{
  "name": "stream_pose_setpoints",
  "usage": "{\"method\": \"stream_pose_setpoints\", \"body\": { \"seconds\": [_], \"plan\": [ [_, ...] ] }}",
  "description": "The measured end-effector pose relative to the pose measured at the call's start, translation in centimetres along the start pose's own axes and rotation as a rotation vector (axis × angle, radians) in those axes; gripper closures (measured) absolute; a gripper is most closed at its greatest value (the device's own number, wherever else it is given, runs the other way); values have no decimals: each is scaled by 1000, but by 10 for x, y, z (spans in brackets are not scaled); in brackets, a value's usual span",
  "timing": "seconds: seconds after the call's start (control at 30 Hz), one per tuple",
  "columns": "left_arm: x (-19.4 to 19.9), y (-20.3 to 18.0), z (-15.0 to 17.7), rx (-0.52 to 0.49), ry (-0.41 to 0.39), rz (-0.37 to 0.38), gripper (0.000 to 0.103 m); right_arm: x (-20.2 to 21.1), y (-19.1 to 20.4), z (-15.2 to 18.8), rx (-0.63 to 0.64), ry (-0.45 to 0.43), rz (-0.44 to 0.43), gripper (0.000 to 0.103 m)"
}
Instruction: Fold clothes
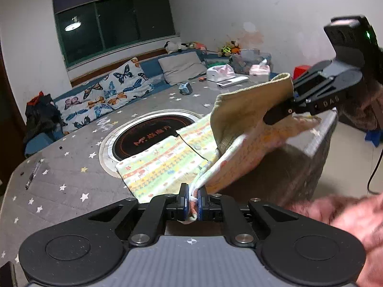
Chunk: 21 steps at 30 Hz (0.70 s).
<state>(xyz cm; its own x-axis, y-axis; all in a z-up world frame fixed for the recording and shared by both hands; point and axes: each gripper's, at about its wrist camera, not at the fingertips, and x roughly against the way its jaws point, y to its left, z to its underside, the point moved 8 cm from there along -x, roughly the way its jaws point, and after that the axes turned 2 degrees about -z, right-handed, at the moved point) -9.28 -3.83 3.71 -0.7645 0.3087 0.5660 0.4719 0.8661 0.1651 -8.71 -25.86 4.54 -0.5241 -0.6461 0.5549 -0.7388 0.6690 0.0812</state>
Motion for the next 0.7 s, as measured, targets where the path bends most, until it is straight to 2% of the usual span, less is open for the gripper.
{"method": "stream_pose_setpoints", "body": {
  "seconds": [0.2, 0.37, 0.53, 0.7],
  "plan": [
    [-25, 35, -30, 83, -7, 28, 95, -27, -28, -38, 36, -4, 17, 95],
    [-68, 75, -48, 185, 45, 31, 95, -70, -62, -69, 45, 19, 39, 95],
    [-122, 113, -43, 356, 149, 61, 95, -127, -93, -77, 19, 79, 59, 95],
    [-159, 135, -25, 455, 235, 65, 95, -172, -114, -63, -56, 122, 62, 94]
  ]
}}
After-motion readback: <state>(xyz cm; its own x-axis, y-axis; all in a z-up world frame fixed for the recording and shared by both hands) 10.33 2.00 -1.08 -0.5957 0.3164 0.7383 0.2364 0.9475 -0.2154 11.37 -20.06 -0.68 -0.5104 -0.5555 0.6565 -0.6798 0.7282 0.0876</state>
